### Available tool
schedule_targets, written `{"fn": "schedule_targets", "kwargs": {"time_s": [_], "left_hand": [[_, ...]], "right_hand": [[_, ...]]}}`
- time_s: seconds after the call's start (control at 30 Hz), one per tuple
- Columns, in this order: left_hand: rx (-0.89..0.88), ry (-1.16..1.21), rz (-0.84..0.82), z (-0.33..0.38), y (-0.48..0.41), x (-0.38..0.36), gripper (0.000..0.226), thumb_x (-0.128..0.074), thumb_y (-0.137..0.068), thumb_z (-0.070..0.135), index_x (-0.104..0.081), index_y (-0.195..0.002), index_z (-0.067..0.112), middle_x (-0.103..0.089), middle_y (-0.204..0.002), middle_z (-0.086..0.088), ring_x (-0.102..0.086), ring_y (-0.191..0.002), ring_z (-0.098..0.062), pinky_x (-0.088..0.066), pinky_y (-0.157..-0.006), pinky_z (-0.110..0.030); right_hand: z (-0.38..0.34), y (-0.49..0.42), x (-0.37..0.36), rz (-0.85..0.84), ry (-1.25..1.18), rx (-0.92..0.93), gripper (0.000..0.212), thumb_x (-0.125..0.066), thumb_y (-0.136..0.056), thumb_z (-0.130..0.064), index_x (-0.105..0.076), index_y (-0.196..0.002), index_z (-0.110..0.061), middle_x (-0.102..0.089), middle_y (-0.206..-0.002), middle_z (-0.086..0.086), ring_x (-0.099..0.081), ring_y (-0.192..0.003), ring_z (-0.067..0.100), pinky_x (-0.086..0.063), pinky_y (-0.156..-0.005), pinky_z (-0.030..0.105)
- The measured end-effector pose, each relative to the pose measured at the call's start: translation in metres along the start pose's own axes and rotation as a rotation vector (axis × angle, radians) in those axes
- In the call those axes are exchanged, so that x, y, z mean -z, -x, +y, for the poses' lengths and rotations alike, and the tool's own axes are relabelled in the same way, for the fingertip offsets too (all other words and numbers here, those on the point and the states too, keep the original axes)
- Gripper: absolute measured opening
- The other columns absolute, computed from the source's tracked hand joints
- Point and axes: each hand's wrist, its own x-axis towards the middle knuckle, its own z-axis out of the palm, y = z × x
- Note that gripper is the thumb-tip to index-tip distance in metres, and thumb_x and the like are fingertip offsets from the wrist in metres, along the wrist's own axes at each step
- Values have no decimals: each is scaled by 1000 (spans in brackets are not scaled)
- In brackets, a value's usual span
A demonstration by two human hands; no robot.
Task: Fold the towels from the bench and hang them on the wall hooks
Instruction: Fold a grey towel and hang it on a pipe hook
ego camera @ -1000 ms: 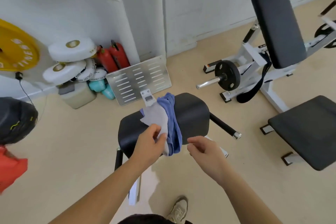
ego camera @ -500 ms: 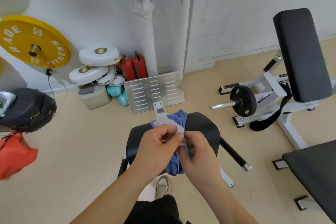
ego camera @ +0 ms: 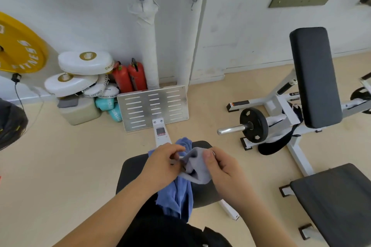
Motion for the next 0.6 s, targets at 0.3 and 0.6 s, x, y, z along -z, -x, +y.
{"fn": "schedule_targets", "kwargs": {"time_s": [0.3,0.6], "left_hand": [[95,-77,206,-34,-16,37,30,-64,-92,11,-57,-82,38,-63,-91,13,-59,-91,-9,-42,-79,-22],[159,47,812,36,-8,168,17,-49,-103,25,-63,-96,16,-62,-79,3,-55,-73,-10,-42,-64,-26]], "right_hand": [[-34,-38,40,-127,53,155,34,-44,-98,-43,-63,-83,-19,-51,-65,-13,-45,-60,1,-40,-58,15],[-95,-102,49,-62,60,378,26,-46,-107,-35,-70,-101,-37,-74,-95,-9,-68,-92,9,-59,-88,45]]}}
